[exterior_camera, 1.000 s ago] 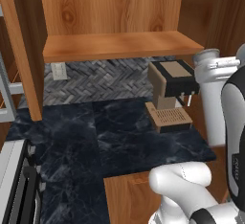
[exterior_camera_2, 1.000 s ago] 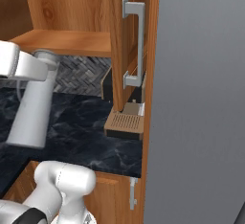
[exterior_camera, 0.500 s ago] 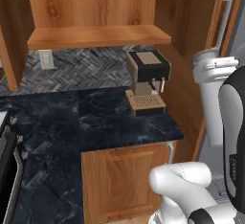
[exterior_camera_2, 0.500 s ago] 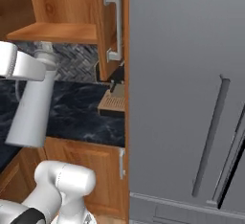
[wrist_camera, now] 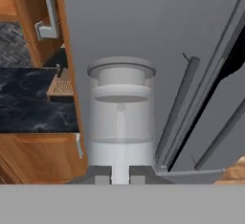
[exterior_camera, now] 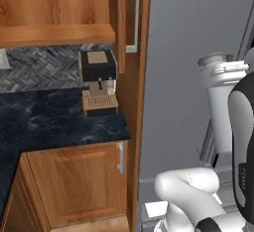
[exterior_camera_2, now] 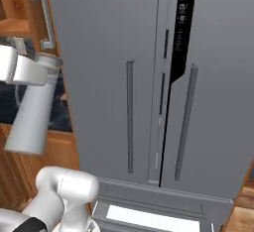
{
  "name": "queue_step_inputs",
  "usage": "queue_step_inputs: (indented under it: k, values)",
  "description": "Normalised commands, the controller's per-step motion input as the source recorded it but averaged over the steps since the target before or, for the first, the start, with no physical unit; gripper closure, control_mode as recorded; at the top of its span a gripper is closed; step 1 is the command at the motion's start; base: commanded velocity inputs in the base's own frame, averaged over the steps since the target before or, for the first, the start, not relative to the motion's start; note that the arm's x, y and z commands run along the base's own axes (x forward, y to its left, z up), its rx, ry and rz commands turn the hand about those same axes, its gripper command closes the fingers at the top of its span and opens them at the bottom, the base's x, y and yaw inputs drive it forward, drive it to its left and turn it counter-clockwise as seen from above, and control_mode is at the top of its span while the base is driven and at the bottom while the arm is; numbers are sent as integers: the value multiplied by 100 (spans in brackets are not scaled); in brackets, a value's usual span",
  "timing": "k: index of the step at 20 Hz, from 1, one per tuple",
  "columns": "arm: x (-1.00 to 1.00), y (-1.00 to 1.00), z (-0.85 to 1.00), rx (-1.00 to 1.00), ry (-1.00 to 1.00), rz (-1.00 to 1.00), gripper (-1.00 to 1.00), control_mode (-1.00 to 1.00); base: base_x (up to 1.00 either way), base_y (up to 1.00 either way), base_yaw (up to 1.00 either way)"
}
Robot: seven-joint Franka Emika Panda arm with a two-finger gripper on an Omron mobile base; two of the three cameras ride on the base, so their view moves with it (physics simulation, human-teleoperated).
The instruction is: There is a tray on the dining counter. Grab the cup, mug, and pitcher and place them on the tray. The pitcher may be placed next to the tray if it cannot fit the tray.
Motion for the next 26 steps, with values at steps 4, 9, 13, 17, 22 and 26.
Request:
queue_step_inputs:
  k: [4,9,13,17,22,26]
  values:
    - [0,0,0,0,0,0,100,100,-1,-100,-2]
    - [0,0,0,0,0,0,100,100,0,-100,-13]
    - [0,0,0,0,0,0,100,100,0,-100,-23]
    - [0,0,0,0,0,0,100,100,0,-100,-30]
    - [0,0,0,0,0,0,100,100,3,-100,-40]
    - [0,0,0,0,0,0,100,100,10,-100,-48]
